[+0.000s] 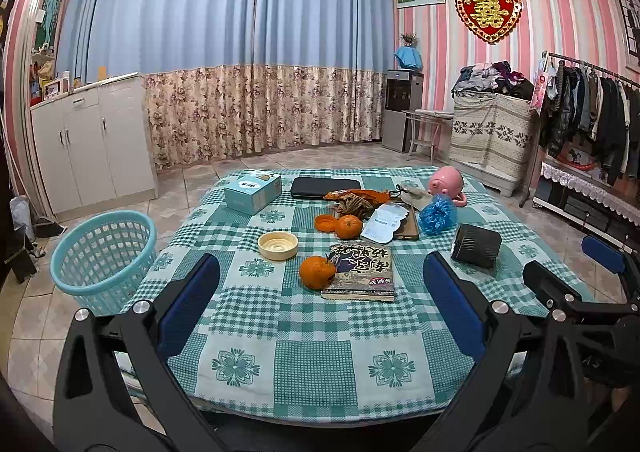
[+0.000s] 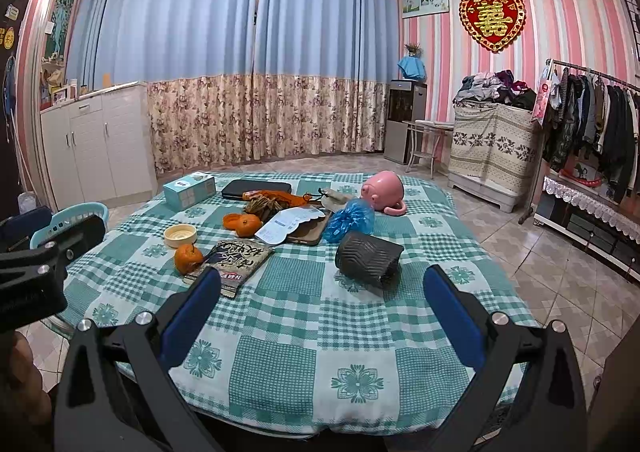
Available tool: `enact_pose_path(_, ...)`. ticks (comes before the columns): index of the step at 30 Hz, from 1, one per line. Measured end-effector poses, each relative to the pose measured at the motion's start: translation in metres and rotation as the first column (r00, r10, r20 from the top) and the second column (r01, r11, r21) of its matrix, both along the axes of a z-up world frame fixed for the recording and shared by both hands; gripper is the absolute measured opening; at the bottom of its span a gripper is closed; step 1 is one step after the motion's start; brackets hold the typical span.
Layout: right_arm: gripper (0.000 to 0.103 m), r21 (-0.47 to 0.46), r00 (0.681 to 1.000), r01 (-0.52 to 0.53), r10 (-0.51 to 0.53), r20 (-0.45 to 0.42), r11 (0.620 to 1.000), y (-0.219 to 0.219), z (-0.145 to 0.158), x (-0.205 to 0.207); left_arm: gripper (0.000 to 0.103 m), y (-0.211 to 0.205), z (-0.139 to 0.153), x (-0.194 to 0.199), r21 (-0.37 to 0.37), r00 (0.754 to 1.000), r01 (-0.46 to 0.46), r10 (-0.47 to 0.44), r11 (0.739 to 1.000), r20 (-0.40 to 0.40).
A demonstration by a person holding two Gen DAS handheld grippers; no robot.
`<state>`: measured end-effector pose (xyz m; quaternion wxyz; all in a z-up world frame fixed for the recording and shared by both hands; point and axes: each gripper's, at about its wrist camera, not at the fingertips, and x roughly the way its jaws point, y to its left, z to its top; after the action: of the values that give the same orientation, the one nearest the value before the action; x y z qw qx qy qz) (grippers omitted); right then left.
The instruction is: Collect trash
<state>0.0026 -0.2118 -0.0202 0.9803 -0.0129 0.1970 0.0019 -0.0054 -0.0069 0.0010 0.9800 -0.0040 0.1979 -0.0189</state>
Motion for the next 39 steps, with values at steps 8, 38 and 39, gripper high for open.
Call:
enact_pose_path(8, 0.099, -0.001, 1.0, 0.0, 0.0, 0.001, 1.0, -0.0001, -0.0003, -0.0002, 0.098, 0.001, -0.0007, 0.0007, 0.001, 1.0, -0.001, 0.001, 1.0, -0.002)
enact_pose_path(38, 0.099, -0.002, 1.0, 0.001, -0.001, 0.006, 1.0, -0.0002, 0.0011, 0.0002, 0.098, 0.0009, -0.0004, 0.0, -0.001, 1.0, -0.001, 0.001, 1.0, -0.001)
enact_pose_path(39, 0.099, -0.002, 1.0, 0.001, -0.001, 0.006, 1.0, -0.0001, 0.0007, -0.0002, 0.098, 0.0009, -0.0003, 0.0, 0.0, 1.0, -0.002, 0.002, 1.0, -0.001)
